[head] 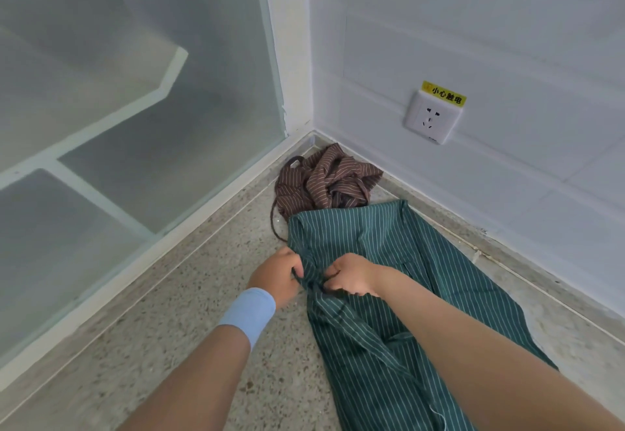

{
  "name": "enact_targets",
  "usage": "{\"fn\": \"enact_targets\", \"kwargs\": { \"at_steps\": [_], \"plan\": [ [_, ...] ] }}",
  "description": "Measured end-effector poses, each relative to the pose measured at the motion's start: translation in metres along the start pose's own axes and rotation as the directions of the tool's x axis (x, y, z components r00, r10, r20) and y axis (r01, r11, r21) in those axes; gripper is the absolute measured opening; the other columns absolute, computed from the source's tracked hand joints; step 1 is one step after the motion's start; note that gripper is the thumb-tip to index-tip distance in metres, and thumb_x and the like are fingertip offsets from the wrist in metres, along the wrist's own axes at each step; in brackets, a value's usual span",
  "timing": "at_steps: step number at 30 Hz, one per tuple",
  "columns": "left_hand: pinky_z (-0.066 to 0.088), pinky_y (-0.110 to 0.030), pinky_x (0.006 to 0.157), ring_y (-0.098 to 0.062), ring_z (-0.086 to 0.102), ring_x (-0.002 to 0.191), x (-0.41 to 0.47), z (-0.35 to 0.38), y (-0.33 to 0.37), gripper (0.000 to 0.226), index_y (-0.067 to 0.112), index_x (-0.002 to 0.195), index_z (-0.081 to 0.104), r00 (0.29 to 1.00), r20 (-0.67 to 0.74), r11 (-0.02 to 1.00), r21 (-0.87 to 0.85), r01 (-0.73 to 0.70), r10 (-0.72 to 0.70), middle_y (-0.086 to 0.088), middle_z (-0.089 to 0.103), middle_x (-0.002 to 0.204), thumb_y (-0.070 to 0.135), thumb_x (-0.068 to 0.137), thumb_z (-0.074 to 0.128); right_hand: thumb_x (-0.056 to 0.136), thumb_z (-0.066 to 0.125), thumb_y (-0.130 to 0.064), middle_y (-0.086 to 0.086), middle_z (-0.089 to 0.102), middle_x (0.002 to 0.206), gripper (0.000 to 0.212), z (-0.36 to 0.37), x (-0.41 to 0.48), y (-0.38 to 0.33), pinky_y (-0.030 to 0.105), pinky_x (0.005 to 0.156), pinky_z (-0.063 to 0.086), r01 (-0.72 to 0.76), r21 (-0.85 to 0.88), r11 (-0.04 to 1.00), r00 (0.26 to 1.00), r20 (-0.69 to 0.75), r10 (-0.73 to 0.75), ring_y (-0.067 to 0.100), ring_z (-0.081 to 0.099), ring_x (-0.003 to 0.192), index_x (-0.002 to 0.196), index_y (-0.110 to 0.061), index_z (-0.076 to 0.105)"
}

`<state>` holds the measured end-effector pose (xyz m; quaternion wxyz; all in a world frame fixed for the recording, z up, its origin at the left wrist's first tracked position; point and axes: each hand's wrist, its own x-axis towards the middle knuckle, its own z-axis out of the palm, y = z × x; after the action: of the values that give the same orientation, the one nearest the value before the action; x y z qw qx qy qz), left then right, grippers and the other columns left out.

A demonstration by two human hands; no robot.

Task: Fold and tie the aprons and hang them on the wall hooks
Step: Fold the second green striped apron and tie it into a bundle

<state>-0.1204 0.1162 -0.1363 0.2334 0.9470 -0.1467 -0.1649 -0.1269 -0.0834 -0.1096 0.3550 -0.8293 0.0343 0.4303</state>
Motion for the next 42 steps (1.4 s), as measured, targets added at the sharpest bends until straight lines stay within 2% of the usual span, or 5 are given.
{"fn": "enact_targets", "kwargs": {
  "at_steps": [7,15,23,34,42],
  "plan": [
    [0.051,-0.032,0.072,-0.022,0.06,0.086,0.004,-0.016,0.024,0.024,0.015,0.085,0.064,0.982,0.183,0.947,0.322,-0.008,-0.054,0.0,0.055,0.103,-0.005,0.079,0.05,0.086,0.058,-0.011,0.002,0.063,0.082,0.009,-0.021,-0.027,-0.003,0.03,0.062,0.049,-0.179,-0.551,0.815,0.975,-0.208,0.073,0.023,0.059,0.07,0.089,-0.01,0.067],
    [0.054,-0.041,0.086,-0.029,0.061,0.101,0.023,-0.029,0.061,0.045,0.022,0.117,0.068,0.968,0.235,0.922,0.387,-0.01,-0.088,-0.002,0.049,0.127,-0.005,0.088,0.048,0.094,0.049,-0.008,-0.001,0.056,0.068,0.013,-0.04,-0.043,-0.002,0.027,0.041,0.033,-0.343,-0.459,0.82,0.688,-0.717,-0.113,0.018,0.049,0.05,0.104,-0.015,0.051],
    [0.057,-0.041,0.077,-0.017,0.064,0.077,0.046,-0.043,0.118,0.035,0.029,0.122,0.046,0.993,0.12,0.884,-0.462,0.066,-0.012,0.005,0.061,0.107,0.024,0.09,0.058,0.099,0.048,-0.008,0.001,0.073,0.104,0.032,-0.059,-0.04,-0.004,0.011,0.071,0.047,0.393,-0.064,0.917,0.538,-0.792,-0.286,-0.001,0.06,0.075,0.121,-0.021,0.068],
    [0.054,-0.036,0.084,-0.019,0.06,0.101,0.087,-0.045,0.074,0.041,0.023,0.132,0.05,0.946,-0.162,0.879,-0.438,0.187,-0.282,0.002,0.053,0.131,0.005,0.096,0.045,0.091,0.046,0.0,0.014,0.027,0.154,0.071,-0.141,-0.001,-0.008,0.04,0.094,0.052,0.008,-0.199,0.98,0.847,-0.52,-0.112,0.04,0.042,0.13,0.155,-0.024,0.029],
    [0.051,-0.034,0.071,-0.017,0.052,0.083,0.066,0.01,0.017,0.033,0.016,0.13,0.046,0.888,0.009,0.814,-0.394,0.427,-0.461,-0.002,0.05,0.116,0.011,0.097,0.048,0.092,0.055,-0.011,0.01,0.044,0.134,0.043,-0.053,0.029,0.048,0.041,0.073,0.053,-0.017,0.127,0.992,0.7,-0.707,0.102,0.025,0.06,0.088,0.132,-0.012,0.041]
  ]
}}
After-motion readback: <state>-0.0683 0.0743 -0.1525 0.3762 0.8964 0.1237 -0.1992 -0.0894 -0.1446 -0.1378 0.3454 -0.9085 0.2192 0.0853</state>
